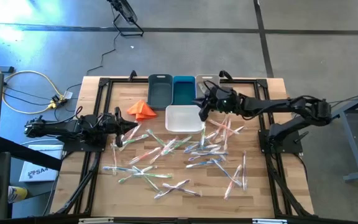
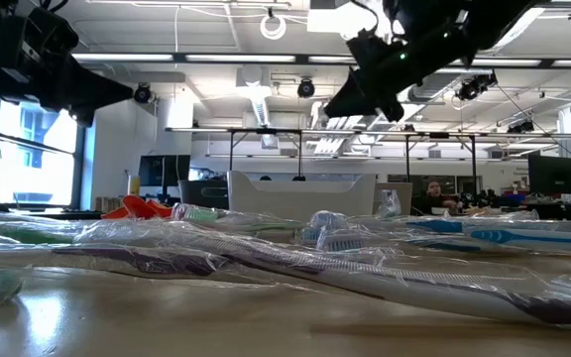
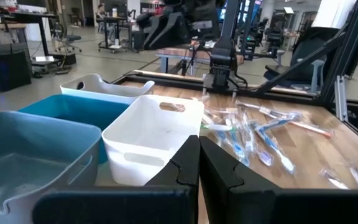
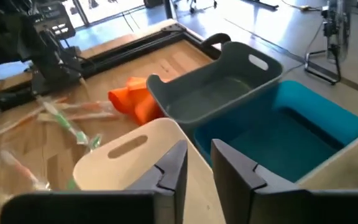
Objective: Pick & Place Toothbrushes
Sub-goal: Put the purple toothbrush into the blue bin
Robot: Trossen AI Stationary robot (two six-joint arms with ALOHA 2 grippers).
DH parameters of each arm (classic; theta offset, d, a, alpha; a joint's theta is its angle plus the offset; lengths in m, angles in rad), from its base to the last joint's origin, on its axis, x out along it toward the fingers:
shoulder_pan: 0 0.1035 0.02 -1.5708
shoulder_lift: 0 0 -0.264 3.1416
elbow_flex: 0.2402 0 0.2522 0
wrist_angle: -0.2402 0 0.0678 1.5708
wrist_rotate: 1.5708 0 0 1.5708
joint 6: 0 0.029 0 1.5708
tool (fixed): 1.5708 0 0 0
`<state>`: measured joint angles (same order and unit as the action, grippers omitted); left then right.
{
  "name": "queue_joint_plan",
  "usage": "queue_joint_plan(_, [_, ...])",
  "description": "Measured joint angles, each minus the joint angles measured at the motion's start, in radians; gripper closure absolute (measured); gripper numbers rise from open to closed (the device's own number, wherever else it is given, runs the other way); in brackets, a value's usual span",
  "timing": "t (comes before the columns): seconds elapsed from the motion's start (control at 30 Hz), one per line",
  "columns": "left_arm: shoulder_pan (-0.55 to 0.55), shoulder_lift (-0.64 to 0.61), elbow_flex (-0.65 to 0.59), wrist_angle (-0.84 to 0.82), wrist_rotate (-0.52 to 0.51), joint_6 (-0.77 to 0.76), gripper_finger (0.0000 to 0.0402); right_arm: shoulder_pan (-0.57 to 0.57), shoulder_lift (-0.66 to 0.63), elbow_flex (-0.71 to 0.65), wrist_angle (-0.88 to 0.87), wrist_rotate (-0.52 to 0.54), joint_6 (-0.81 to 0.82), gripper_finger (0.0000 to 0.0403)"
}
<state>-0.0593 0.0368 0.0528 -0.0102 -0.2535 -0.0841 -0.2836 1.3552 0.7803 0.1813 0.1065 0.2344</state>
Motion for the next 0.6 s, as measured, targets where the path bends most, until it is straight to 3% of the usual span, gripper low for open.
queue_joint_plan(0.17, [0.000, 0.000, 0.000, 0.000, 0.000, 0.000, 0.0402, 0.054, -0.101, 0.000, -0.185, 0.033, -0.004, 0.0394])
queue_joint_plan(0.6, [0.000, 0.000, 0.000, -0.007, 0.000, 0.000, 0.0402, 0.110, -0.221, 0.000, -0.593, 0.019, -0.003, 0.0395])
